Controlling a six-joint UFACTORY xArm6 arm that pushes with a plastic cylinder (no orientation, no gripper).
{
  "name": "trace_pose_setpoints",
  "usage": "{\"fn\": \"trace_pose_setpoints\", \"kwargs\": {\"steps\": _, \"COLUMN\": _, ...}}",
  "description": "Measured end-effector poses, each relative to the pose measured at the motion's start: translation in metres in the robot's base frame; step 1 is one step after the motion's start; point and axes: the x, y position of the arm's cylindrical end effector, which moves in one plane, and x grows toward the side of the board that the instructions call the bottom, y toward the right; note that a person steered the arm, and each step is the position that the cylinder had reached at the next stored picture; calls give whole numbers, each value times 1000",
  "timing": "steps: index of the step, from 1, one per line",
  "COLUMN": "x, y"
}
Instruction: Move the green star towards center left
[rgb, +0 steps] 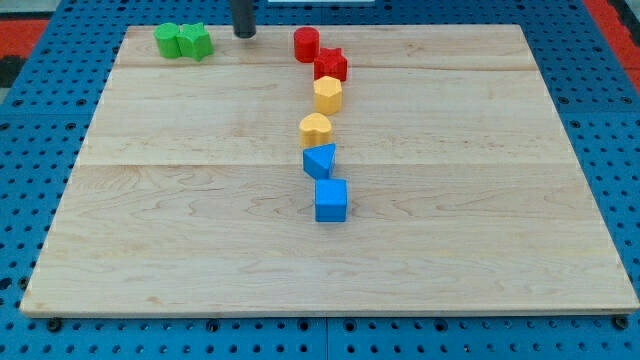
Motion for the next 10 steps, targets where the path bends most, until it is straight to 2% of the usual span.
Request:
{"fn": "trace_pose_setpoints", "kwargs": {"steps": 1, "x": 24, "y": 34}}
{"fn": "trace_pose_setpoints", "kwargs": {"steps": 2, "x": 22, "y": 98}}
{"fn": "trace_pose_setpoints", "kwargs": {"steps": 3, "x": 11, "y": 111}}
{"fn": "trace_pose_setpoints", "kwargs": {"steps": 5, "x": 20, "y": 13}}
{"fn": "trace_pose_setpoints", "kwargs": {"steps": 6, "x": 9, "y": -3}}
{"fn": "trace_pose_setpoints", "kwargs": {"steps": 8, "x": -30, "y": 4}}
{"fn": "trace_pose_setpoints", "kwargs": {"steps": 10, "x": -32, "y": 2}}
